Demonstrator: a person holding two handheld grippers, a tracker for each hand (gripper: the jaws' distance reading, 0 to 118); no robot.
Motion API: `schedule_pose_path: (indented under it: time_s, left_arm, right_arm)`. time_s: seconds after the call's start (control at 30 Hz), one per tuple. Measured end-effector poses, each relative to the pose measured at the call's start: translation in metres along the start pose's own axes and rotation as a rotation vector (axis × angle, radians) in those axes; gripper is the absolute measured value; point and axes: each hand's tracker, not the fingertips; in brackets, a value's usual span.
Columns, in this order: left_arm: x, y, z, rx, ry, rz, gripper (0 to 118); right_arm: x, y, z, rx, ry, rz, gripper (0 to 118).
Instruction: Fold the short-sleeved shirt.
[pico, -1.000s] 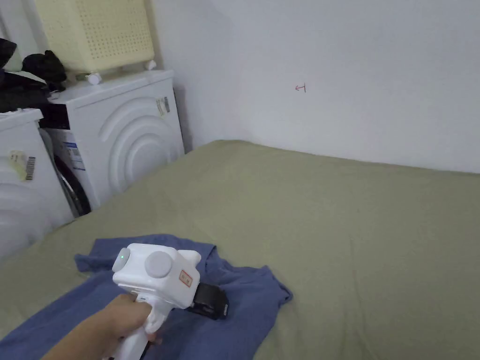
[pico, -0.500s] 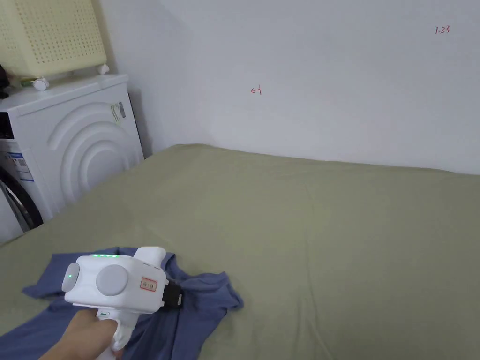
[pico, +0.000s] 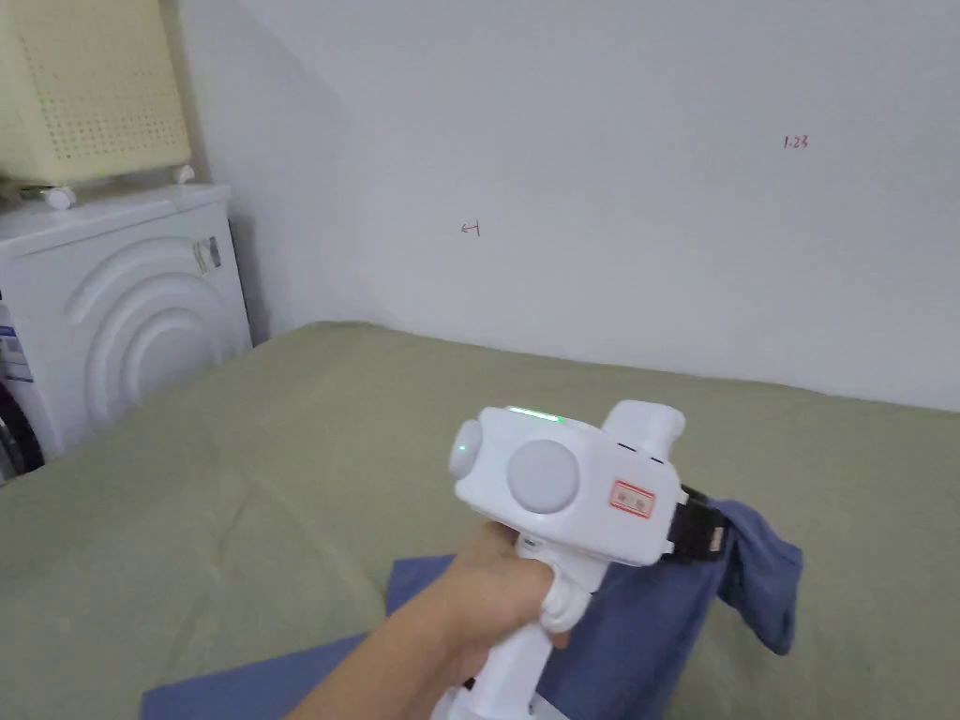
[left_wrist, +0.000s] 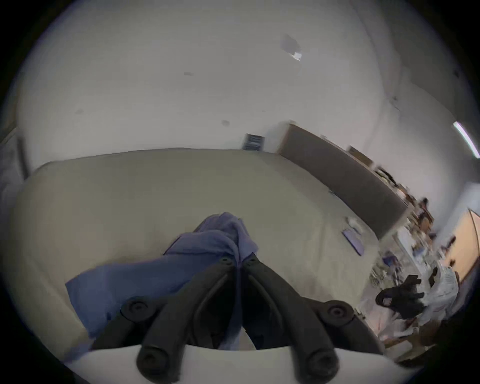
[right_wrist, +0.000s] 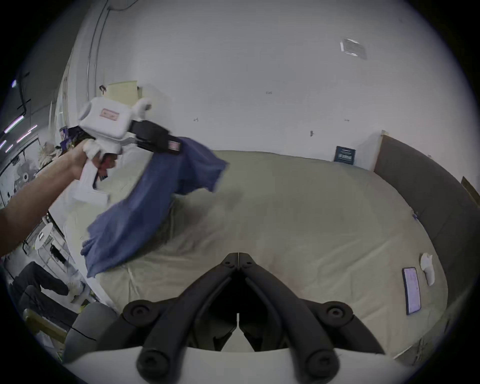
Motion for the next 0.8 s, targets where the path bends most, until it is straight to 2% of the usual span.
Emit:
schedule_pose_path:
  time_s: [0.13,0.23,0.27,0.3,0.33,0.37,0.5,0.6,0.7,0.8]
  left_arm:
    - [0.084,-0.001,-0.089,-0.092,-0.183,-0.032,3]
    - [0.135,-0.015,-0.147,-0.166,-0.268,-0.064,5]
    - [0.149,-0.021,-0.162,-0.184,-0.276,-0.085,14]
    - [0.160,-0.029,-0.175,-0.213,-0.261,-0.105,39]
    - [0.166,-0.036,-0.186,-0.227,-0.256,-0.098,76]
    - [0.168,-0.041,-0.190,-0.237,-0.237,-0.086,103]
    - [0.139,-0.040,-0.151,-0.166,-0.120,-0.025,103]
    - [0.090,-0.036,-0.069,-0.030,0.028,-0.071,103]
    - [0.033,-0.052,0.026,0.057,0.278,-0.032,102]
    - [-0.026,-0.090,0.105,0.150,0.495,0.098,102]
  right_arm:
    - [0.015,-0.009,0.022,0.001,-0.050,-0.027,0]
    - [0.025,-0.018,0.036,-0.007,-0.084,-0.049,0]
    - [0.028,-0.021,0.039,-0.009,-0.101,-0.054,0]
    - [0.031,-0.024,0.042,-0.017,-0.113,-0.059,0]
    - [0.033,-0.025,0.045,-0.023,-0.131,-0.067,0]
    - [0.035,-0.026,0.047,-0.028,-0.147,-0.073,0]
    - [0.043,-0.028,0.050,-0.030,-0.161,-0.089,0]
    - [0.046,-0.024,0.047,-0.017,-0.159,-0.092,0]
    - [0.049,-0.020,0.043,0.010,-0.139,-0.103,0]
    - [0.050,-0.015,0.036,0.028,-0.121,-0.105,0]
